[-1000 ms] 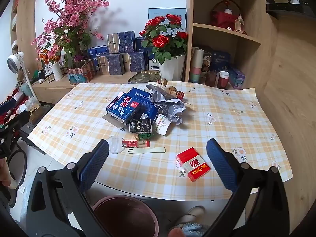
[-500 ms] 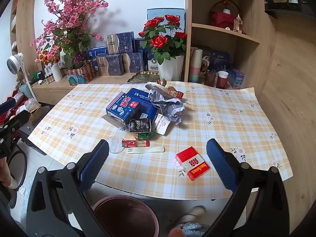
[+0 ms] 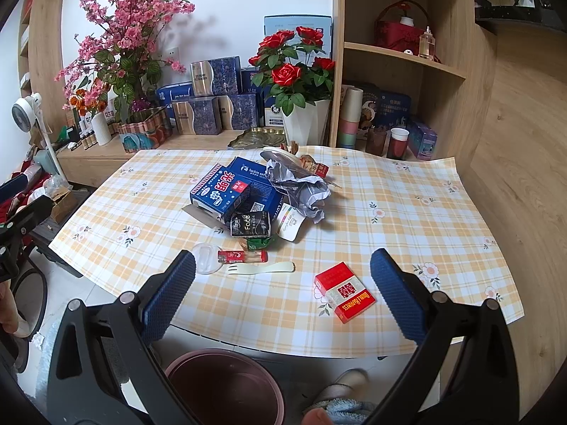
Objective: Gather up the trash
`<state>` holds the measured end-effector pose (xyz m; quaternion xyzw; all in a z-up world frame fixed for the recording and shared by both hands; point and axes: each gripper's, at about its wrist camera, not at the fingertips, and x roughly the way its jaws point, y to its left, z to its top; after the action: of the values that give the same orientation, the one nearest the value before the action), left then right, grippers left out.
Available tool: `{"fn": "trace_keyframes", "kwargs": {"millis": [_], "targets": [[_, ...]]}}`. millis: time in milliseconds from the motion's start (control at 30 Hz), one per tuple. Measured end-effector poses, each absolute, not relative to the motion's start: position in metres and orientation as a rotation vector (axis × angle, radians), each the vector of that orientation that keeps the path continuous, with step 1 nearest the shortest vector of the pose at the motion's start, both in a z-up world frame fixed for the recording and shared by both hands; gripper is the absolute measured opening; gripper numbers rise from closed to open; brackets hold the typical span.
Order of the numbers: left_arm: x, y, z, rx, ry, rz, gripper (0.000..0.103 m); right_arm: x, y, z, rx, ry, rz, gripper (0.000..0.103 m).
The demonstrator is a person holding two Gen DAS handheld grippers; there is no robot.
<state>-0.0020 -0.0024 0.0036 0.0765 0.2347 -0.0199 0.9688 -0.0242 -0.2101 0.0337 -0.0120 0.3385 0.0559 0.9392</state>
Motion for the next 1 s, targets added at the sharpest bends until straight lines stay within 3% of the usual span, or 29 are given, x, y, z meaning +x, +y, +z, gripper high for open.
{"fn": "trace_keyframes", "kwargs": {"millis": [1000], "targets": [[-0.0025,-0.0025,0.0035,0.153,0.47,-0.04,0.098,-0.0251,-0.2096,0.0322,-0.031,0.689,0.112,0.097]]}}
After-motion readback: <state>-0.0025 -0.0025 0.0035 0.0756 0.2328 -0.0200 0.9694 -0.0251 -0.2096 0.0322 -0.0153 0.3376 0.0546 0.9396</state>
